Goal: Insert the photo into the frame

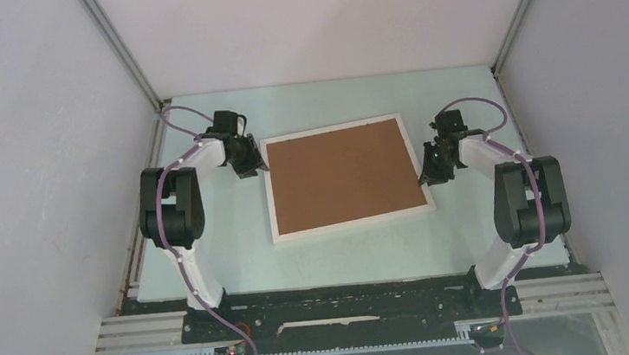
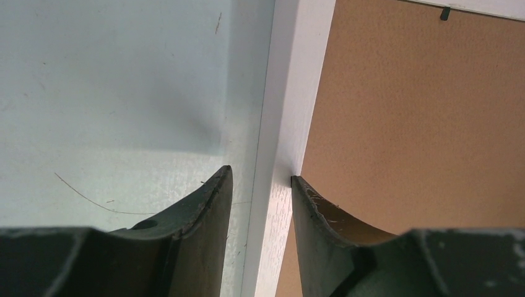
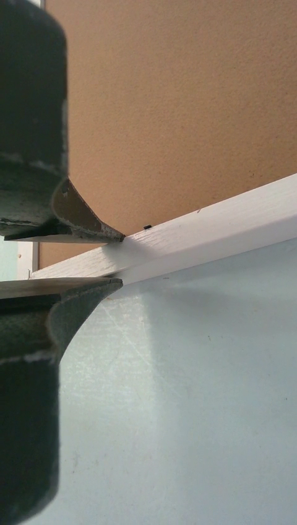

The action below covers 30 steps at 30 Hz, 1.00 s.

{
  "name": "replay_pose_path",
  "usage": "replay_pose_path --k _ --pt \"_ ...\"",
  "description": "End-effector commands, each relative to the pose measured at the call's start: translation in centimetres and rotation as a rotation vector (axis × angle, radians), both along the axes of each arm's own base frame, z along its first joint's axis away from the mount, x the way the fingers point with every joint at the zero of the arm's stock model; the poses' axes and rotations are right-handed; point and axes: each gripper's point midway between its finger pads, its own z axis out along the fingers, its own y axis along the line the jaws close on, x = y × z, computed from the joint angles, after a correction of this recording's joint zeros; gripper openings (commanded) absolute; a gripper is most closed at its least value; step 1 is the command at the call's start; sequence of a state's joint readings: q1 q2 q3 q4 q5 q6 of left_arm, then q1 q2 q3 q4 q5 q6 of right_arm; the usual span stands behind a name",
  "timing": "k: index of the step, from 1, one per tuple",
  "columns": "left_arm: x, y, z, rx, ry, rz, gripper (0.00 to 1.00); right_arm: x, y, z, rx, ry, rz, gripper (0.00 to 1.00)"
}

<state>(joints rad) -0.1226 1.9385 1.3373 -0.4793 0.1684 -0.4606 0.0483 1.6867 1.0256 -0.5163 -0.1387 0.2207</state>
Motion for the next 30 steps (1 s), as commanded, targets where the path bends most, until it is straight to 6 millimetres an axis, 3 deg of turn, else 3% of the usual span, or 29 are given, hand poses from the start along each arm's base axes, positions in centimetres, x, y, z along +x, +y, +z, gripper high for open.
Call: replay_pose_path --k 1,23,30 --pt "0.0 -0.3 1.5 0.010 -0.032 -0.035 0.46 -0.8 -1.9 -1.3 -0.110 0.043 -0.014 0.00" --pt "0.0 -1.4 -0.3 0.032 0.028 -0.059 0.47 -0.9 -1.3 -1.1 -0.089 0.029 0.003 0.00" --pt "1.2 -1.6 -0.3 0.059 0.037 -0.059 0.47 -0.9 -1.0 -0.9 -0.091 0.024 0.013 0.00"
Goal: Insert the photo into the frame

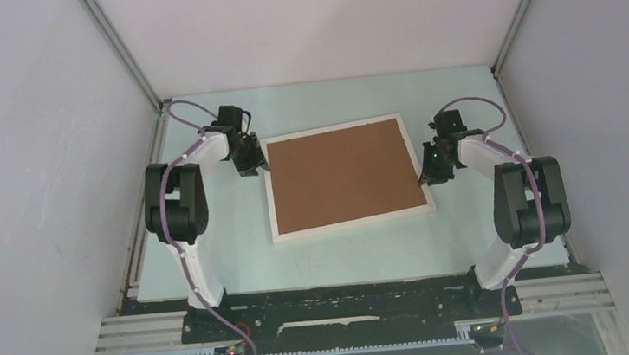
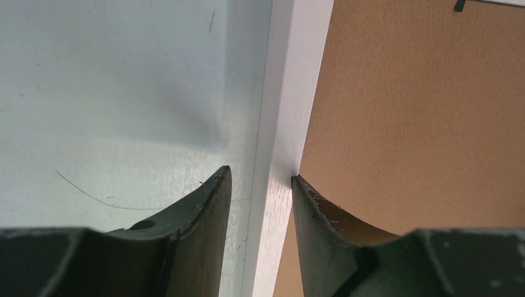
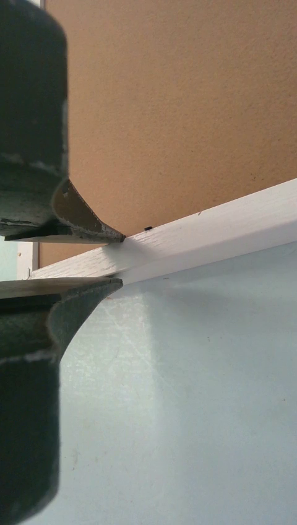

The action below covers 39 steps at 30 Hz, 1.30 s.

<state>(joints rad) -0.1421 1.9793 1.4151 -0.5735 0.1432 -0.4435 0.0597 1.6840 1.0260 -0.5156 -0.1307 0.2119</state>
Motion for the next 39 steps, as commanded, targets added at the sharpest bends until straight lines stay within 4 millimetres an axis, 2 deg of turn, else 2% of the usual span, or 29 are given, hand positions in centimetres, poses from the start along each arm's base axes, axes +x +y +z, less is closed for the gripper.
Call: replay_pose_path --k 1,8,14,21,34,39 --pt "1.4 -1.4 -0.3 0.024 -0.011 -0.040 0.47 -0.9 -1.2 -1.0 -0.078 0.027 -0.003 0.00" --pt "2.5 -3.1 -0.2 0.048 -0.009 -0.077 0.48 -0.9 -0.8 -1.0 -0.067 0.025 0.009 0.00" --pt "2.6 -3.8 -0.4 0.123 0.013 -0.127 0.48 -0.8 -0.3 -1.1 -0.060 0.022 0.020 0.00" --pt "3.2 -5.6 -0.1 0.179 0.028 -0.204 0.48 -0.7 0.3 -1.2 -0.060 0.021 0.043 0.00" --pt "3.7 -9.1 -2.1 0.170 0.073 -0.298 0.47 -0.7 1.0 -1.0 -0.045 0.013 0.065 0.00" --pt "4.1 -10.1 -1.9 0.190 0.074 -0.341 0.45 -0.6 1.6 -1.0 -0.042 0.003 0.092 0.00"
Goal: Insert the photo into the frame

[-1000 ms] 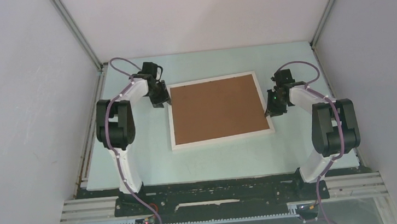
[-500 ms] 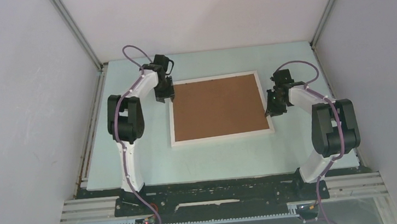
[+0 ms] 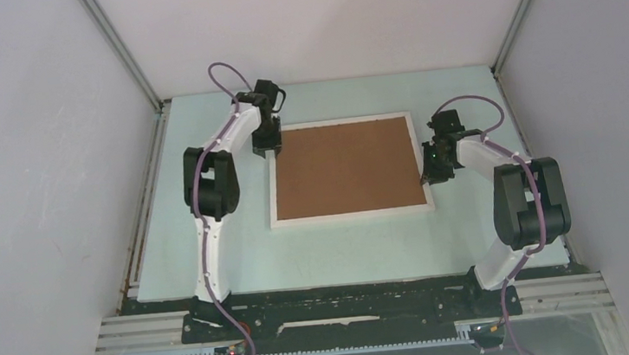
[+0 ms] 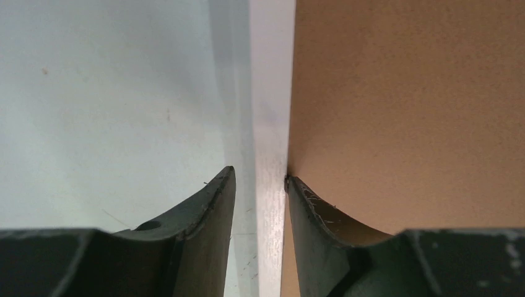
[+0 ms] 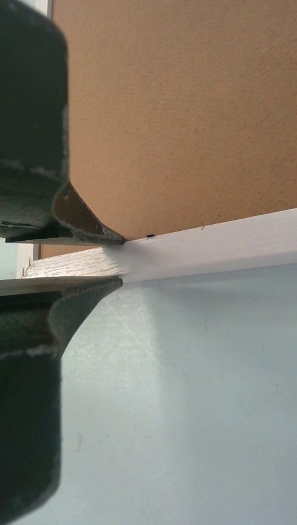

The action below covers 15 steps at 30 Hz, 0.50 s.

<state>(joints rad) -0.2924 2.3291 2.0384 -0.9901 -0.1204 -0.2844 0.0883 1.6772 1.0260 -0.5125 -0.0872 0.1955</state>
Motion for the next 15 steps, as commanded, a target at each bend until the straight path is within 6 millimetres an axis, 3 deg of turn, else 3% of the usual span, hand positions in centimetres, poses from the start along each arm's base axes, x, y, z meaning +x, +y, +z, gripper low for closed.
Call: replay_pose_path --k 1,9,11,15 --pt "-0.5 -7.4 -2.4 -0.134 0.045 -0.133 0.45 -0.7 1.6 -1.1 0.002 0.019 0.071 0.00" --pt "-0.1 -7.8 -1.9 -0.037 0.064 -0.187 0.45 -0.7 1.8 -1.0 0.005 0.017 0.075 0.00" --pt "0.4 -7.5 0.3 -0.035 0.010 -0.179 0.52 -0.8 1.8 -1.0 0.008 0.022 0.071 0.00" --pt "-0.3 -6.7 7.7 -0.087 -0.140 -0.176 0.67 -1.1 2.1 -1.3 0.035 0.041 0.064 0.00"
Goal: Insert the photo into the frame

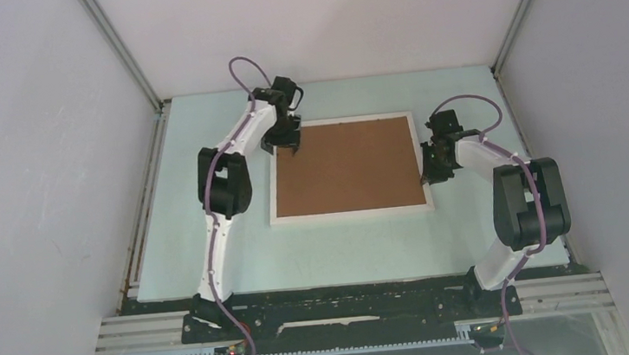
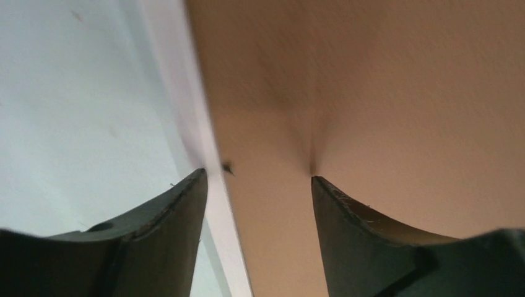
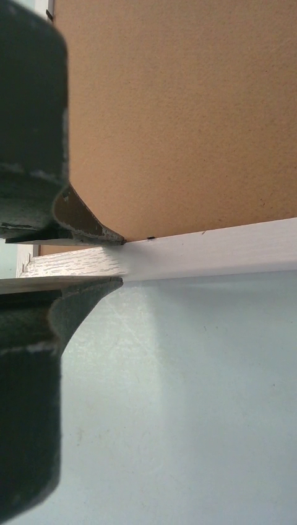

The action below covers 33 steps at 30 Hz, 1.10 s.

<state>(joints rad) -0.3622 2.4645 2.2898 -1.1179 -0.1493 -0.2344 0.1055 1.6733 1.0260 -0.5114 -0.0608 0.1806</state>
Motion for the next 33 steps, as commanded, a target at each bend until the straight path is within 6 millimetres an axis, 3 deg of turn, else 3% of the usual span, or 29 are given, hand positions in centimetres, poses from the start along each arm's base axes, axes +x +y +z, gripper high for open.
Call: replay_pose_path --k 1,3,5,6,8,11,15,21,27,33 --pt "-2.2 -3.0 8.9 -0.162 -0.162 -0.064 0.72 -1.1 1.9 -1.4 0.066 0.054 0.035 0.00" --pt "-4.9 -1.6 10.0 -0.216 -0.178 -0.039 0.75 -1.1 1.4 -1.4 0.065 0.058 0.015 0.00" --pt "-8.2 -0.4 9.3 -0.341 -0.163 0.003 0.75 -1.1 1.2 -1.3 0.070 0.055 0.003 0.00" --pt "-8.9 0.3 10.5 -0.452 -0.218 0.033 0.75 -1.1 1.1 -1.2 0.073 0.052 -0.001 0.00" --pt "-12.3 1.9 7.5 -0.559 -0.170 0.089 0.77 -1.1 1.2 -1.0 0.079 0.045 0.001 0.00" --pt "-14.4 2.8 5.4 -0.624 -0.123 0.107 0.75 -1.1 1.4 -0.8 0.088 0.038 0.007 0.00" --pt "-14.6 2.5 3.5 -0.642 -0.101 0.106 0.67 -1.3 1.3 -0.4 0.080 0.026 0.009 0.00" --pt "-13.1 3.7 0.7 -0.636 -0.075 0.176 0.43 -1.5 1.4 -0.1 0.081 0.013 0.018 0.00" --pt "-13.0 4.2 -0.5 -0.626 -0.047 0.201 0.33 -1.4 1.7 -0.1 0.088 0.009 0.026 0.00" --pt "-13.9 5.1 -1.0 -0.571 -0.034 0.200 0.34 -1.3 1.7 0.0 0.092 0.006 0.028 0.00"
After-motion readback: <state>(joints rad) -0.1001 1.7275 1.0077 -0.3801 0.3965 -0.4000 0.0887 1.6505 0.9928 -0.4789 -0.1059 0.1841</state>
